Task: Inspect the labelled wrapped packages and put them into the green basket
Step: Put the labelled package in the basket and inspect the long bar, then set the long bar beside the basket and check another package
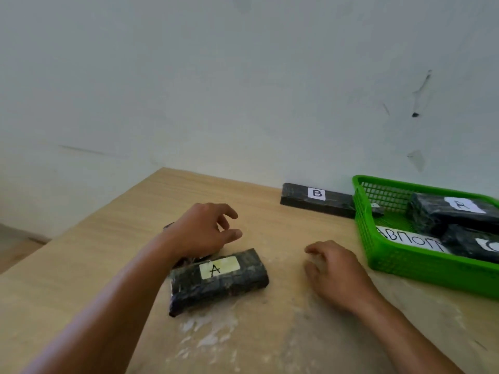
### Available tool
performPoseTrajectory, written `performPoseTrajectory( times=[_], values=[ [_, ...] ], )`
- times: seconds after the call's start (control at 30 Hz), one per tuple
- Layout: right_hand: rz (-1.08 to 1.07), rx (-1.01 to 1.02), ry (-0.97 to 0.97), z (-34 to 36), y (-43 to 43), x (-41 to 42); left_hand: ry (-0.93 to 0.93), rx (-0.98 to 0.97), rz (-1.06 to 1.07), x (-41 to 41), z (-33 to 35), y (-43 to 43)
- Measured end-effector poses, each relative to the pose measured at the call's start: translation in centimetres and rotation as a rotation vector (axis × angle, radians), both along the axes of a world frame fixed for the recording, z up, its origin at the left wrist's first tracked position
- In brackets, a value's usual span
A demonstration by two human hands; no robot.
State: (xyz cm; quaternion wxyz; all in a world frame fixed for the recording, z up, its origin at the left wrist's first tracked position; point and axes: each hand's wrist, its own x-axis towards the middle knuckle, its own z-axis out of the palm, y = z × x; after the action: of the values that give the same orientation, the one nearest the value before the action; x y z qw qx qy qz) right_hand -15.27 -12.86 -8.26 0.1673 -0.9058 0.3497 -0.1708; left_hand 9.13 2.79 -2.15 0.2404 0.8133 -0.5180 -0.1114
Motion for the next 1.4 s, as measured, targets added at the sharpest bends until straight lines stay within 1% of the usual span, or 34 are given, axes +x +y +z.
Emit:
performPoseTrajectory(
  times=[0.1,0.17,0.2,0.27,0.3,0.43,0.5,0.63,0.7,0.77,0.83,0.87,0.93,1.0,1.03,1.07,1.2,1.3,1.4],
  values=[
    [0.279,0.214,-0.040,1.1,3.4,2.0,-0.040,0.081,-0.078,-1.0,-0.7,3.9],
    [0.425,0.273,-0.017,0.9,5.1,3.1,-0.150,0.141,-0.127,-1.9,-1.0,5.7],
    [0.456,0.269,-0.020,0.8,5.6,3.6,-0.210,0.146,-0.139,-2.4,-1.2,6.4],
    [0.446,0.242,-0.067,0.5,6.4,4.2,-0.292,0.105,-0.145,-3.2,-1.7,7.2],
    [0.420,0.250,-0.102,0.5,6.6,4.2,-0.302,0.075,-0.147,-3.5,-1.8,7.5],
    [0.364,0.374,-0.266,0.7,6.7,1.9,-0.274,-0.010,-0.190,-4.8,-1.7,7.3],
    [0.352,0.482,-0.358,1.0,6.1,-0.3,-0.247,-0.067,-0.232,-6.0,-1.1,6.4],
    [0.278,0.853,-0.599,1.7,5.3,-4.6,-0.250,-0.188,-0.335,-9.4,-0.6,3.4],
    [0.171,0.891,-0.714,2.0,4.8,-6.4,-0.248,-0.233,-0.370,-11.4,-0.9,1.8],
    [0.111,0.921,-0.824,2.1,4.1,-8.5,-0.173,-0.298,-0.361,-13.1,-1.4,0.3],
    [0.081,0.922,-0.913,2.4,3.4,-10.6,-0.012,-0.389,-0.270,-14.6,-1.8,-1.0],
    [0.067,0.912,-0.941,2.5,3.0,-11.5,0.089,-0.422,-0.204,-15.4,-2.0,-1.6],
    [0.050,0.879,-0.970,2.4,2.5,-12.8,0.365,-0.419,-0.118,-17.0,-2.3,-2.4],
    [0.043,0.840,-0.960,2.2,2.0,-13.6,0.655,-0.389,-0.147,-18.2,-2.9,-3.1],
    [0.039,0.824,-0.948,2.0,1.9,-13.9,0.753,-0.382,-0.166,-18.6,-3.2,-3.2],
    [0.032,0.801,-0.930,1.8,1.9,-14.1,0.812,-0.378,-0.164,-18.9,-3.6,-3.3],
    [0.061,0.755,-0.859,1.1,2.1,-13.9,0.947,-0.418,-0.069,-19.3,-4.7,-3.2],
    [0.070,0.741,-0.867,0.8,2.4,-13.4,0.952,-0.452,-0.063,-19.4,-5.1,-3.2],
    [0.031,0.677,-0.897,0.6,2.7,-13.3,0.936,-0.470,-0.076,-19.6,-5.2,-3.3]
  ],
)
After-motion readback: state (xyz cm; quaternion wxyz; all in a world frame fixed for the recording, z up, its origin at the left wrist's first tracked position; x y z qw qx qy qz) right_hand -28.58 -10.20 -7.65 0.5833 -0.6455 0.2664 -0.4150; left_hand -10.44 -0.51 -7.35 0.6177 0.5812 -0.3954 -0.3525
